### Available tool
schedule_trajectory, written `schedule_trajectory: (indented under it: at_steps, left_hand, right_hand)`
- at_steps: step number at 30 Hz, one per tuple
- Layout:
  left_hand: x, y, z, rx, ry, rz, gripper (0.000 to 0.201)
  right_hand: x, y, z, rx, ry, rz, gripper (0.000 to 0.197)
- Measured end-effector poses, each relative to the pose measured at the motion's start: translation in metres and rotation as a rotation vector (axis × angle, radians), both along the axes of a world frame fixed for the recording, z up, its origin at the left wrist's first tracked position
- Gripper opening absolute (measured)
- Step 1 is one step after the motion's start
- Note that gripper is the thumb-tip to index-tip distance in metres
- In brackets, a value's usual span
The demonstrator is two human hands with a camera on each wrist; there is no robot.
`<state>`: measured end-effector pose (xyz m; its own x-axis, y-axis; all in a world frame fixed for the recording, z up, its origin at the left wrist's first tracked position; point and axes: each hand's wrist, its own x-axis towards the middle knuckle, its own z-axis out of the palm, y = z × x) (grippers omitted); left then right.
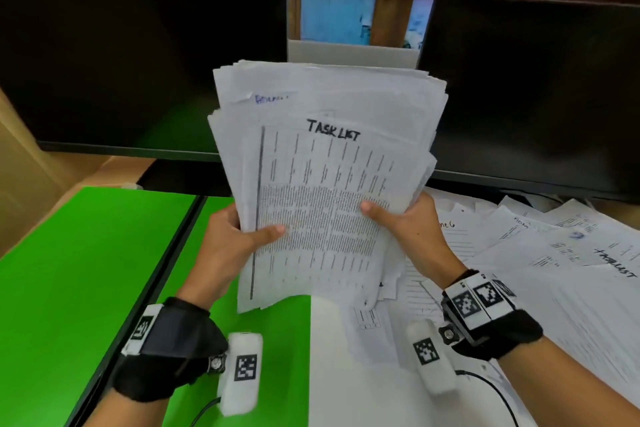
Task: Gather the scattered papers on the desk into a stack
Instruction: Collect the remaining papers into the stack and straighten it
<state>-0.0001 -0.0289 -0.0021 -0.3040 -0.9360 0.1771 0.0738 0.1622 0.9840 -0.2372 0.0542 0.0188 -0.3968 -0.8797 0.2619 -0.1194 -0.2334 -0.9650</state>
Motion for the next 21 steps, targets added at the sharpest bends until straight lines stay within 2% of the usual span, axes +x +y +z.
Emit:
schedule_trajectory:
  at_steps: [4, 9, 11, 15, 18, 21]
  left_hand:
    - [-0.005, -0.001, 0.006, -0.079, 0.017, 0.026, 0.04]
    - [0.006, -0.005, 0.003, -0.012, 0.076, -0.119, 0.075]
    - [0.001, -0.003, 0.002, 0.001, 0.055, -0.116, 0.066]
    - [-0.008, 0.005, 0.01, -0.097, 0.071, -0.026, 0.042]
    - [0.0, 0.004, 0.014, -0.156, 0.102, -0.034, 0.045]
    - [0.001, 0.005, 0.0, -0.108, 0.1, -0.047, 0.05]
  right_hand:
    - [0.006, 0.0, 0.011, -0.065, -0.001, -0.046, 0.043]
    - [-0.004, 0.008, 0.013, -0.037, 0.067, 0.014, 0.05]
    - [-0.001, 0.006, 0.002, 0.011, 0.059, 0.024, 0.054]
    - [0.008, 0.0, 0.0, -0.065, 0.018, -0.088, 0.038]
    - [0.007, 0.001, 0.004, -0.123, 0.012, -0.071, 0.043]
    - [0.01, 0.002, -0.008, -0.06, 0.069, -0.026, 0.05]
